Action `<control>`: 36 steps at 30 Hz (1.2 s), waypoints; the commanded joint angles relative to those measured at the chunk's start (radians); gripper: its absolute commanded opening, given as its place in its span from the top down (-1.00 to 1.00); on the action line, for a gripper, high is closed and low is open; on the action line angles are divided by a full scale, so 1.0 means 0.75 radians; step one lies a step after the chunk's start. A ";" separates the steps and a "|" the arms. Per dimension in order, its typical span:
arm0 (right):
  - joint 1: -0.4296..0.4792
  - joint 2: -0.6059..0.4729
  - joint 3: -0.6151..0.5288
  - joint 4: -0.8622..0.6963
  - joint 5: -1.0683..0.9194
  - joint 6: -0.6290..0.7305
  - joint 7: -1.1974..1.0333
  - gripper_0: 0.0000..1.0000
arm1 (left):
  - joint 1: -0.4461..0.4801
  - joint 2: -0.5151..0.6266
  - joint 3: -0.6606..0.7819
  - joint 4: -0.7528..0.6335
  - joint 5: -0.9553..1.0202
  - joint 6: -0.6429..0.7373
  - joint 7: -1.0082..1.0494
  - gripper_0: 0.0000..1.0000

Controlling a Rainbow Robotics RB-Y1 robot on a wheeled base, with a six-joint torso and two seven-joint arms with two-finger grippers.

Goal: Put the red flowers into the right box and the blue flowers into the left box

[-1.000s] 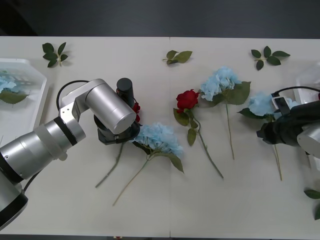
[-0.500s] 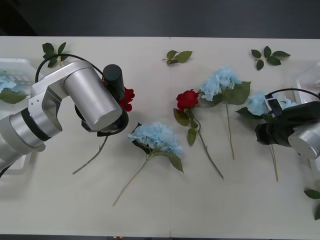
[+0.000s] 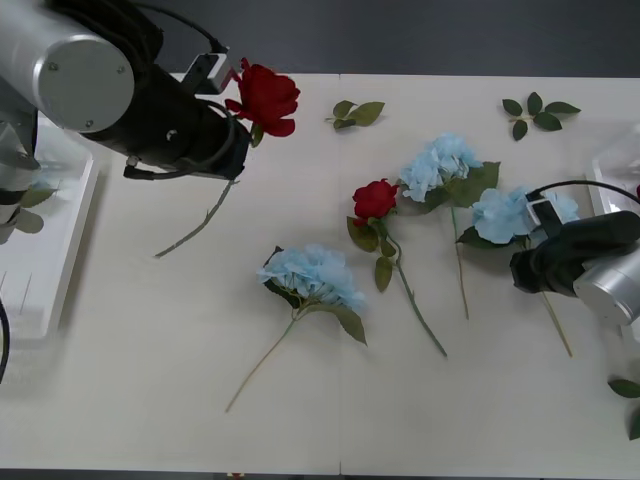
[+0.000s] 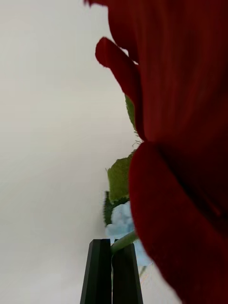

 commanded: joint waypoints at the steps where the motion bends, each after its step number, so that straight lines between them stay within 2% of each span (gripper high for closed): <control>1: -0.021 -0.034 -0.072 -0.014 -0.087 -0.007 -0.013 1.00 | -0.031 -0.062 0.100 -0.029 0.127 -0.001 -0.154 1.00; 7: -0.021 -0.112 -0.148 -0.046 -0.332 -0.017 0.030 1.00 | -0.031 -0.115 0.218 -0.015 0.360 -0.009 -0.275 1.00; 12: -0.021 -0.253 -0.162 -0.132 -0.567 -0.064 0.069 1.00 | -0.033 -0.115 0.280 0.151 0.775 -0.042 -0.295 1.00; 17: -0.019 -0.329 -0.209 -0.171 -0.755 -0.074 0.159 1.00 | -0.037 -0.115 0.300 0.237 0.998 -0.080 -0.316 1.00; 23: 0.046 -0.343 -0.305 -0.138 -0.923 -0.074 0.329 1.00 | -0.037 -0.115 0.280 0.239 1.094 -0.201 -0.312 1.00; 27: 0.050 -0.339 -0.308 -0.091 -0.946 -0.074 0.423 1.00 | -0.037 -0.115 0.251 0.239 1.119 -0.277 -0.303 1.00; 36: 0.050 -0.304 -0.305 0.005 -0.933 -0.074 0.458 1.00 | -0.037 -0.121 0.224 0.239 1.127 -0.299 -0.265 1.00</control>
